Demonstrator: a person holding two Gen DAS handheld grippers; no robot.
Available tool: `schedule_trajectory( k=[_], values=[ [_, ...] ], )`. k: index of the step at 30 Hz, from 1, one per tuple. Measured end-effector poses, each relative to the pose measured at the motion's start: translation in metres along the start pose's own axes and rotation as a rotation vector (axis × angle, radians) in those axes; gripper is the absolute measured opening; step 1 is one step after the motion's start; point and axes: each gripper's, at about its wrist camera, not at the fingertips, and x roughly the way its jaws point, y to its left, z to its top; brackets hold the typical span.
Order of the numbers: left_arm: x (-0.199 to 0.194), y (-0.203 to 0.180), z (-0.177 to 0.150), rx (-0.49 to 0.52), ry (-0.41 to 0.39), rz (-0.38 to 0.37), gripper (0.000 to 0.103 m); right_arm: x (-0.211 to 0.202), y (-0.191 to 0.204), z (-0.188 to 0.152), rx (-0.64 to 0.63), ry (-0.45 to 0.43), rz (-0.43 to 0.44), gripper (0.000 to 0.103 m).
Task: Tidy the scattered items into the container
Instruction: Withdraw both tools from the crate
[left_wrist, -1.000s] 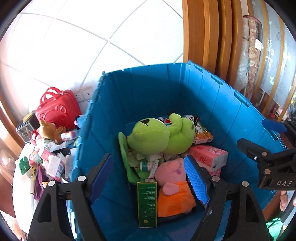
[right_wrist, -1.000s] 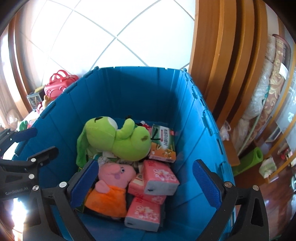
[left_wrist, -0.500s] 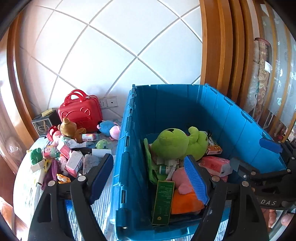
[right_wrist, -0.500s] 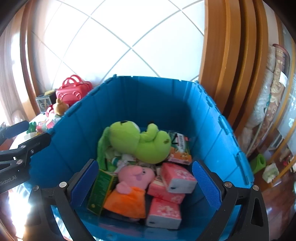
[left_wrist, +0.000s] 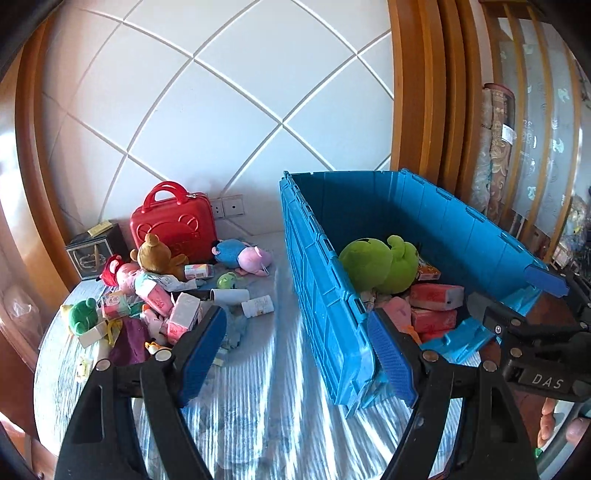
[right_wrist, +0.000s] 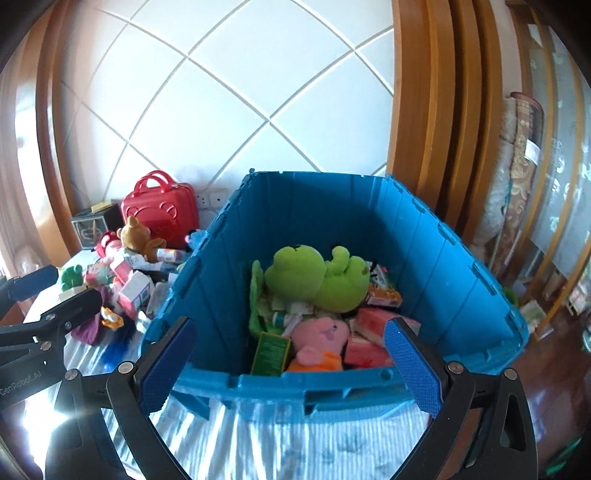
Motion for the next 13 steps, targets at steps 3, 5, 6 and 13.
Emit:
schedule_trajectory(
  k=[3,5,6,13],
  values=[
    [-0.017,0.011,-0.006,0.024,-0.014,-0.026,0.079,-0.022,0.019,-0.005,0.020,-0.014,-0.061,0.103],
    [-0.026,0.015,-0.009,0.032,-0.011,-0.038,0.079,-0.035,0.028,-0.008,0.034,-0.016,-0.083,0.103],
    [-0.029,0.016,-0.010,0.035,-0.009,-0.035,0.079,-0.040,0.032,-0.008,0.038,-0.014,-0.089,0.103],
    [-0.048,0.022,-0.010,0.000,-0.020,-0.019,0.079,-0.066,0.039,-0.007,0.060,-0.016,-0.107,0.103]
  ],
)
